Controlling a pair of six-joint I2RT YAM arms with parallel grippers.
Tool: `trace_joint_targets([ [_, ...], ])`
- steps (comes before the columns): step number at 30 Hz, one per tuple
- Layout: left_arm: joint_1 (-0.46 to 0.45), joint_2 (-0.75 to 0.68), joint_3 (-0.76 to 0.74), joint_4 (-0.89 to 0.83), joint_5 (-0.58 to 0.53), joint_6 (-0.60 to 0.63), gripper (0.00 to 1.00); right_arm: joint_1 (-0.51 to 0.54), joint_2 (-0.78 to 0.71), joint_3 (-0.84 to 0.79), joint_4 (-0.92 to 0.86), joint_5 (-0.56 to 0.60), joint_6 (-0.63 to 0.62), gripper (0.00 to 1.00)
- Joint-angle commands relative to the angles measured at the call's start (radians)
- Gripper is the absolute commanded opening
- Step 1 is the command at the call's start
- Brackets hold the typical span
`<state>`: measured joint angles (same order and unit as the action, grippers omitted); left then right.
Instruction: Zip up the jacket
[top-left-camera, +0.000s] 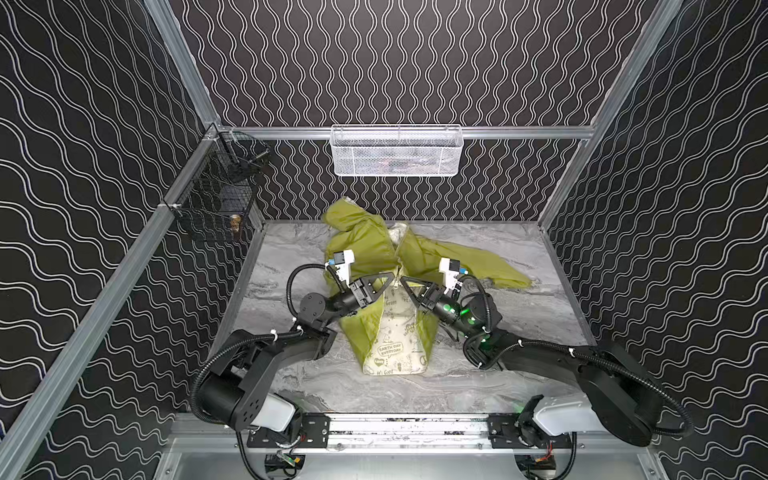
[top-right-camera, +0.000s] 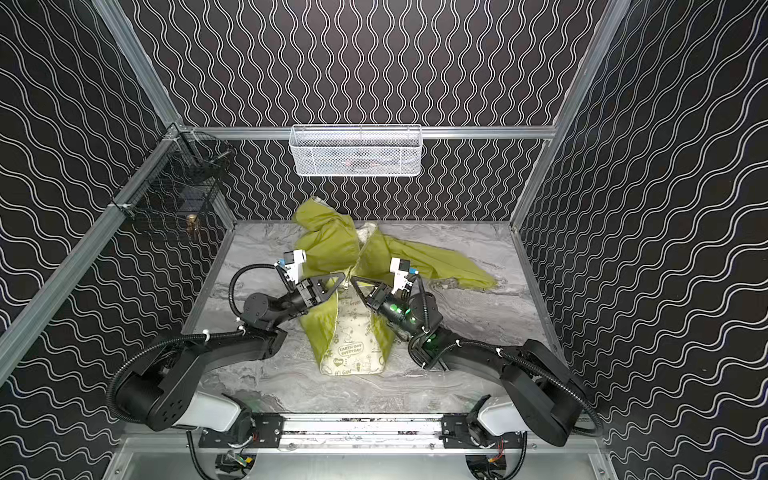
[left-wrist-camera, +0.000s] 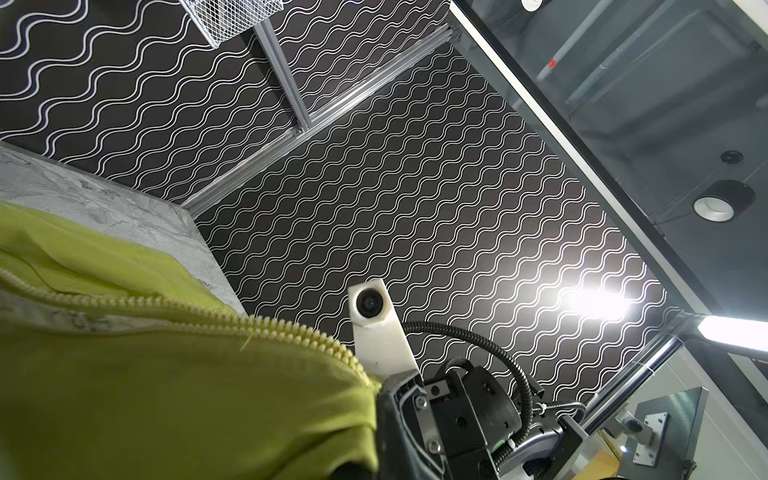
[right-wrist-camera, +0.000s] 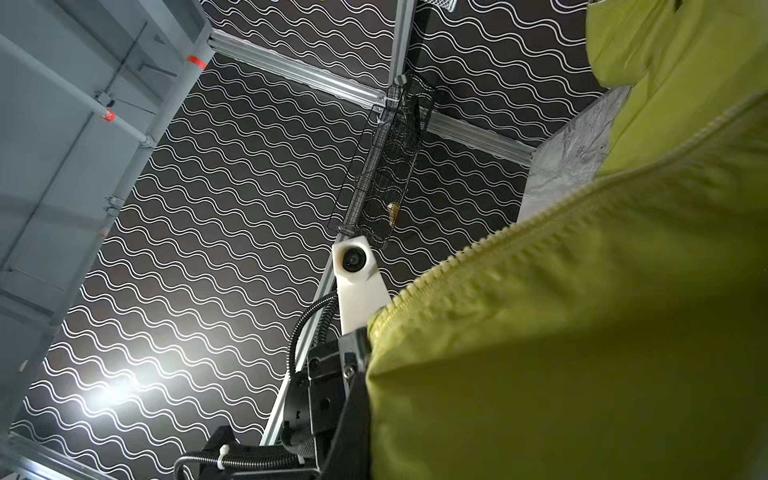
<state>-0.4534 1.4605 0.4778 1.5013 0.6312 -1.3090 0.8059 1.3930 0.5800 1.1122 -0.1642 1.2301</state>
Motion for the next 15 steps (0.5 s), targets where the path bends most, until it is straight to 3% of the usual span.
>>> trace_joint_targets([
  [1,0.005,-0.002,0.005,0.045,-0.051,-0.013,0.00,0.008,0.018,0.008,0.052,-0.071,0.007,0.00],
  [15,0.010,0.001,0.007,0.045,-0.050,-0.014,0.00,0.036,0.032,0.015,0.046,-0.070,-0.008,0.00],
])
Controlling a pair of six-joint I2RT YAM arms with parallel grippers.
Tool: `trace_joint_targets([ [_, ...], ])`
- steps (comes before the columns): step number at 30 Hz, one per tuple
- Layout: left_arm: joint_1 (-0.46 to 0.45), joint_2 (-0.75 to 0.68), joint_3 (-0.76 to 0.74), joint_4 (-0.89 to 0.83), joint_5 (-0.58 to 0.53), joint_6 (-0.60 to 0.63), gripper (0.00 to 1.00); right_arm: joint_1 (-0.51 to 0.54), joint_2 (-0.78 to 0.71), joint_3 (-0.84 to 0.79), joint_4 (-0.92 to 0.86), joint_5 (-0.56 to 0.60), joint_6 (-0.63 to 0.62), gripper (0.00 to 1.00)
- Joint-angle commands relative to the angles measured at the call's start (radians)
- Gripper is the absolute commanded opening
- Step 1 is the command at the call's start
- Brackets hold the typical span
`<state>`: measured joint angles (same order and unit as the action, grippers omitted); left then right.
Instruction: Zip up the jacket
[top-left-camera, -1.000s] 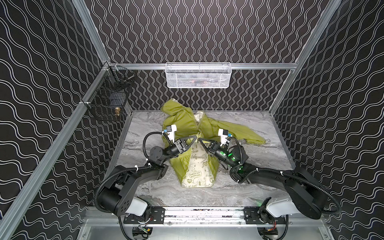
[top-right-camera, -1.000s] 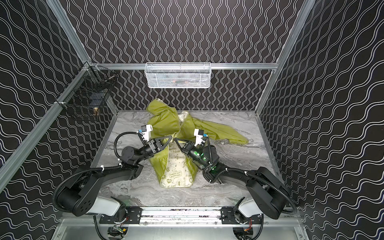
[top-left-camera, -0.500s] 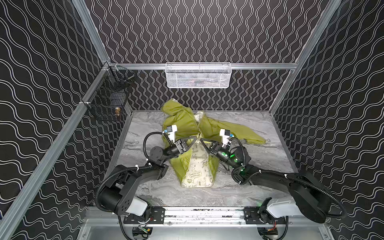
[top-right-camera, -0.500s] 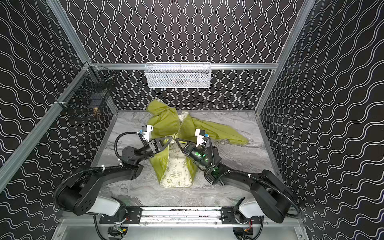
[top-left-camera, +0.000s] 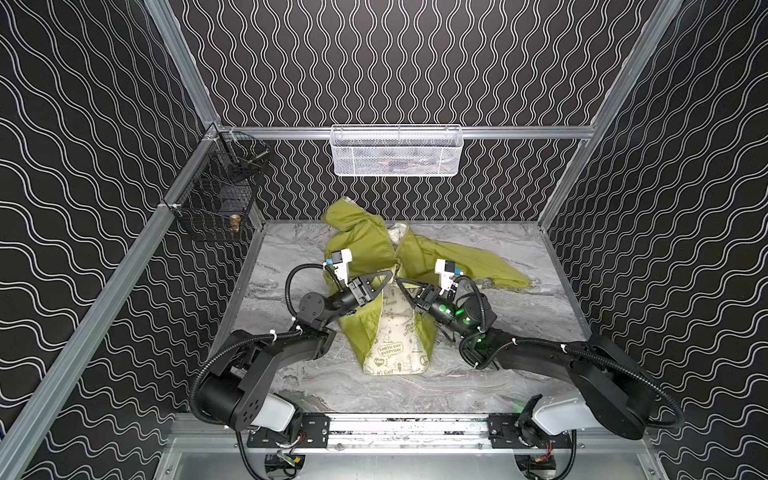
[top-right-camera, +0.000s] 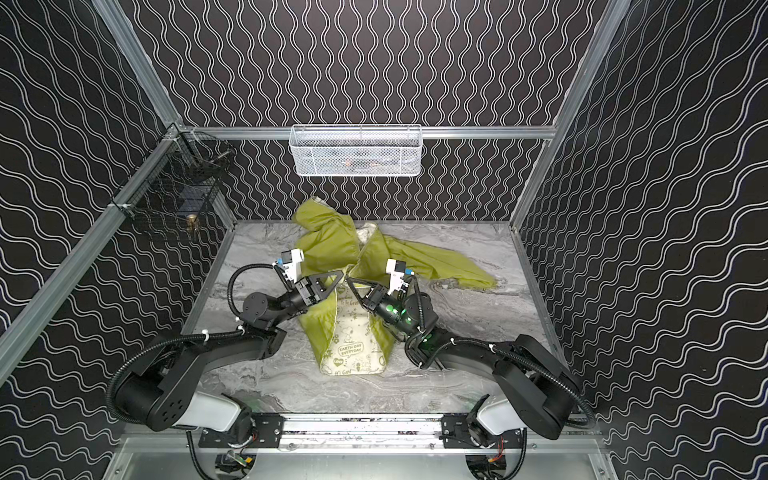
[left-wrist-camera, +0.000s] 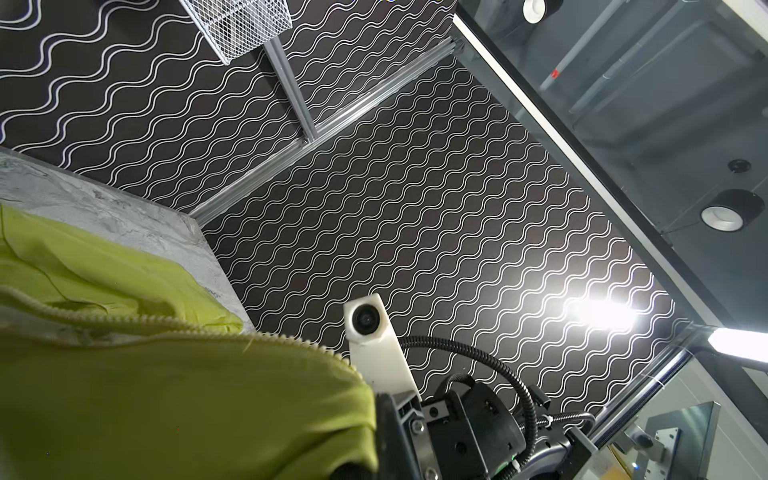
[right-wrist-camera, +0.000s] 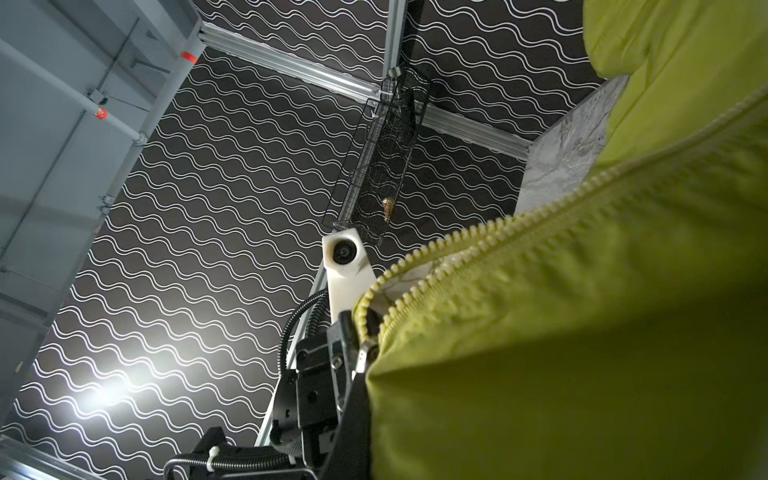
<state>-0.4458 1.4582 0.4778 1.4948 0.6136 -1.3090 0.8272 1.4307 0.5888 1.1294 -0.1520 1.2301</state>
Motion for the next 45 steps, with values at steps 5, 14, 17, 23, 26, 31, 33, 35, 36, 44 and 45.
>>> trace_joint_targets([
  [5,0.009,0.007,-0.007,0.052,-0.049,-0.020,0.00,0.022,-0.027,0.008,0.007,-0.081,-0.017,0.00],
  [14,0.021,0.002,0.003,0.053,-0.048,-0.036,0.00,0.041,-0.018,0.009,-0.003,-0.075,-0.016,0.00],
  [17,0.022,0.000,0.007,0.053,-0.047,-0.042,0.00,0.047,0.000,0.009,0.005,-0.073,-0.010,0.00],
  [23,0.028,-0.014,0.013,0.051,-0.047,-0.054,0.00,0.050,0.005,-0.003,-0.009,-0.061,-0.019,0.00],
  [26,0.030,-0.012,0.016,0.053,-0.050,-0.063,0.00,0.056,0.000,0.000,-0.025,-0.059,-0.031,0.00],
  [31,0.032,-0.007,0.017,0.053,-0.058,-0.069,0.00,0.070,0.002,0.006,-0.026,-0.054,-0.034,0.00],
  [33,0.032,-0.004,0.017,0.053,-0.061,-0.070,0.00,0.078,0.009,0.013,-0.024,-0.053,-0.035,0.00],
  [35,0.034,-0.001,0.016,0.052,-0.066,-0.073,0.00,0.087,0.019,0.018,-0.021,-0.054,-0.032,0.00],
  [36,0.033,0.001,0.015,0.051,-0.066,-0.074,0.00,0.090,0.024,0.021,-0.018,-0.054,-0.031,0.00],
  [44,0.036,0.021,0.009,0.052,-0.074,-0.073,0.00,0.126,0.048,0.045,-0.014,-0.054,-0.028,0.00],
  [45,0.036,0.023,0.007,0.053,-0.075,-0.073,0.00,0.129,0.049,0.049,-0.016,-0.055,-0.026,0.00],
])
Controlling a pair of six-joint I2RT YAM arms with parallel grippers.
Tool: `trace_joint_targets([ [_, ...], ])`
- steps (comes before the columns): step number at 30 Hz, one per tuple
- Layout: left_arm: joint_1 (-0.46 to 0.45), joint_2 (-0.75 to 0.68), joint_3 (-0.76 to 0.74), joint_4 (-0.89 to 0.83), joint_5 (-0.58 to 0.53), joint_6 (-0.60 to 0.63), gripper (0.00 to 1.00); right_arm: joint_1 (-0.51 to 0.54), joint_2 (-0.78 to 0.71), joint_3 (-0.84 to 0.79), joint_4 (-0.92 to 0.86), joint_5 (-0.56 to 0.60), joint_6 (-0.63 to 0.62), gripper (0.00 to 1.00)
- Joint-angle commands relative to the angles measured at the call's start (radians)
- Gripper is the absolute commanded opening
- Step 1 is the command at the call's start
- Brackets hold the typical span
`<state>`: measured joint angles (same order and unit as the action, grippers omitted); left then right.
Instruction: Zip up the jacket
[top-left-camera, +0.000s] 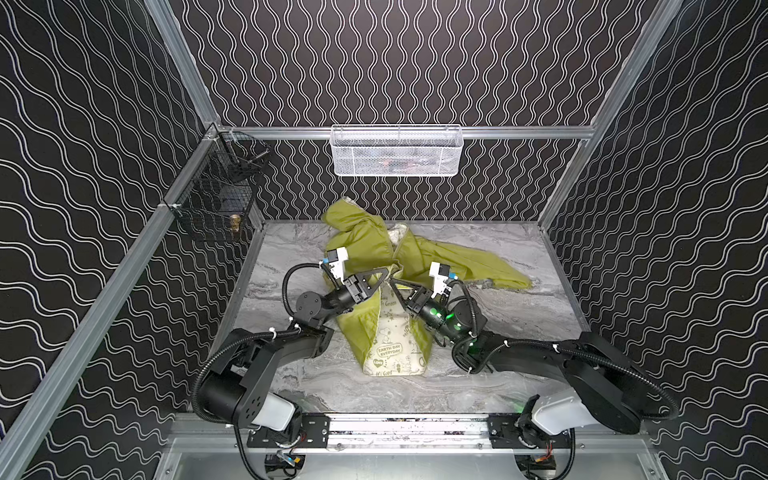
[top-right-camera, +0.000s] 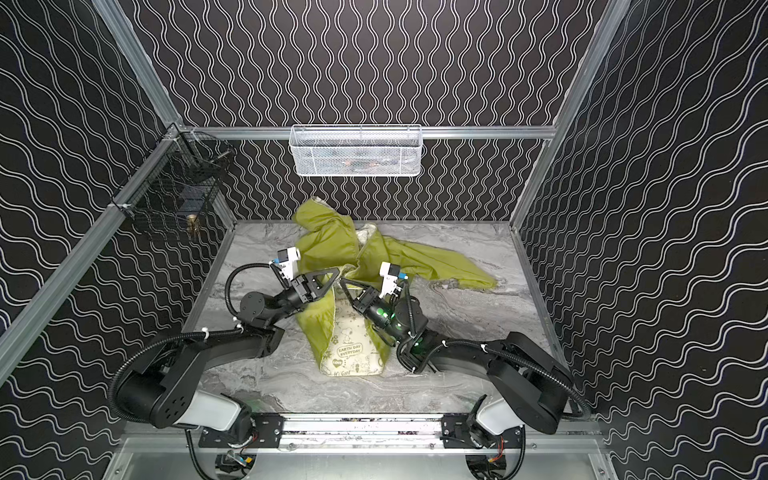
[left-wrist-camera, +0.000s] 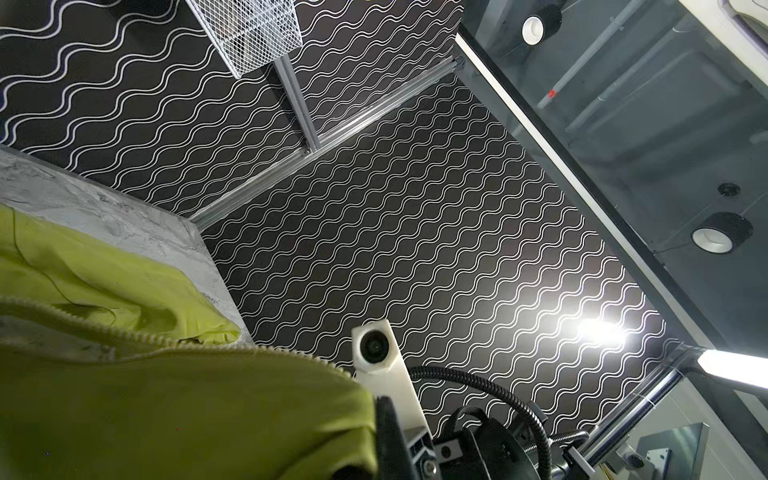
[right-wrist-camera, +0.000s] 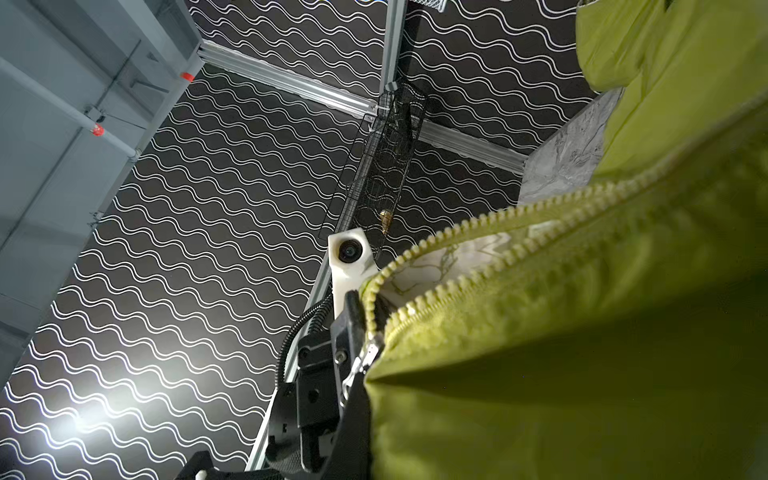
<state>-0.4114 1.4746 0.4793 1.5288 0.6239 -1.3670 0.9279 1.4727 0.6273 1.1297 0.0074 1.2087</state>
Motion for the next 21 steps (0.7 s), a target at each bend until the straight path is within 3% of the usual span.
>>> trace_joint_targets([
  [1,0.002,0.007,0.005,0.019,-0.085,-0.015,0.00,0.031,0.013,0.013,-0.016,-0.216,-0.003,0.00],
  [21,0.006,-0.007,-0.098,0.017,-0.104,0.023,0.00,-0.015,-0.009,-0.025,-0.094,-0.213,0.052,0.00],
])
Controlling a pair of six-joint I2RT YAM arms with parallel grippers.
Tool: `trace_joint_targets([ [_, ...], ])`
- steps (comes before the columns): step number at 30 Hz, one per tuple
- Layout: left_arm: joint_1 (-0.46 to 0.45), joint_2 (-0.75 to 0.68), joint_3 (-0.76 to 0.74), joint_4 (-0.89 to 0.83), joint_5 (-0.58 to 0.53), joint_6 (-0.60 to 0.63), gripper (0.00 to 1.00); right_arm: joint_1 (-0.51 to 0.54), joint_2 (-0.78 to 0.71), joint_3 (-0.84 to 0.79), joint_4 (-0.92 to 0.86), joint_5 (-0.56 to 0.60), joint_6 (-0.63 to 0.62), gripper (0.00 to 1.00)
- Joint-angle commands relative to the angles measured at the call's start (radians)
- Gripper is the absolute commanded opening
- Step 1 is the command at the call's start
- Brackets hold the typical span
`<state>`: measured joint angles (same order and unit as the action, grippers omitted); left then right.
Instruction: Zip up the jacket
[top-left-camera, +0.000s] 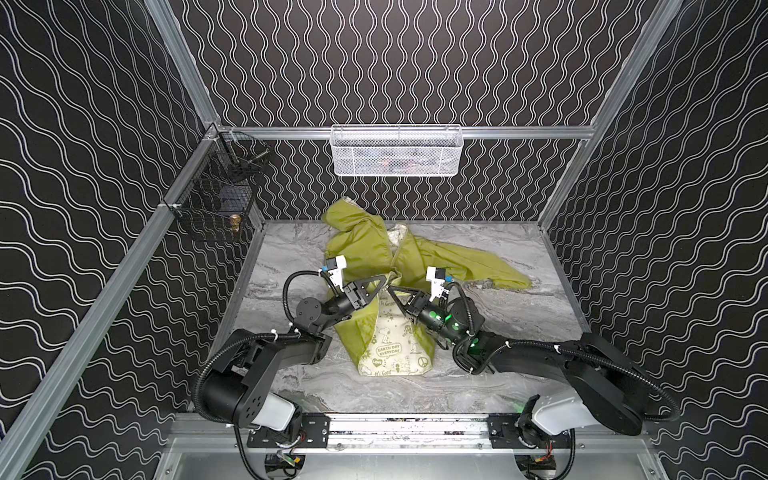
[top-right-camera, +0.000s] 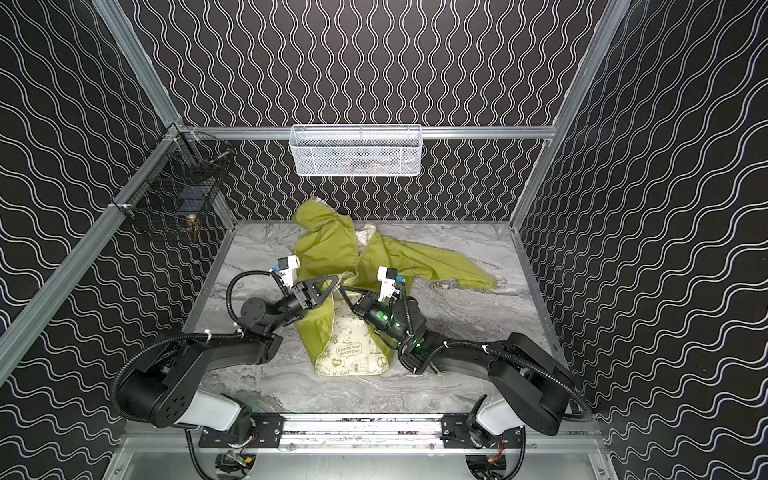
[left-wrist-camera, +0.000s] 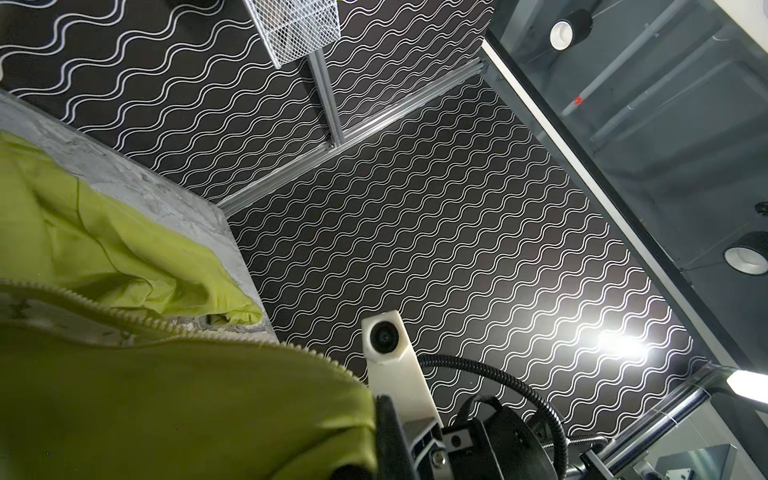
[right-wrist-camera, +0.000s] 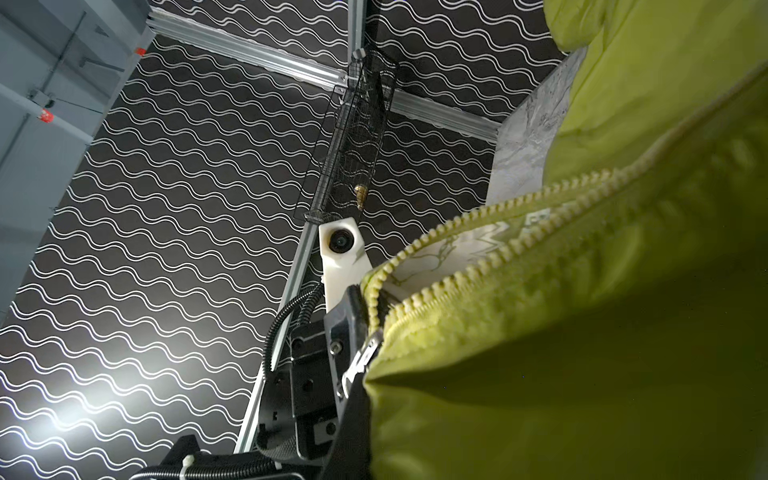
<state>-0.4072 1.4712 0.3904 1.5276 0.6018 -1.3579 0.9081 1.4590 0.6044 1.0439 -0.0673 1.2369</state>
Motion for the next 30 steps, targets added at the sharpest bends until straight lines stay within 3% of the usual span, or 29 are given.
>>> trace_joint_targets([
  [1,0.001,-0.003,-0.015,0.019,-0.087,0.016,0.00,0.005,0.015,0.004,-0.014,-0.149,0.030,0.00],
  [14,0.001,0.011,-0.071,0.019,-0.120,0.051,0.00,0.005,0.071,0.003,-0.037,-0.229,0.072,0.00],
  [23,0.002,0.006,-0.096,0.019,-0.126,0.063,0.00,0.003,0.039,-0.049,-0.077,-0.216,0.069,0.17],
  [30,0.002,0.018,-0.099,0.019,-0.124,0.063,0.00,0.003,0.042,-0.057,-0.123,-0.283,0.046,0.28],
])
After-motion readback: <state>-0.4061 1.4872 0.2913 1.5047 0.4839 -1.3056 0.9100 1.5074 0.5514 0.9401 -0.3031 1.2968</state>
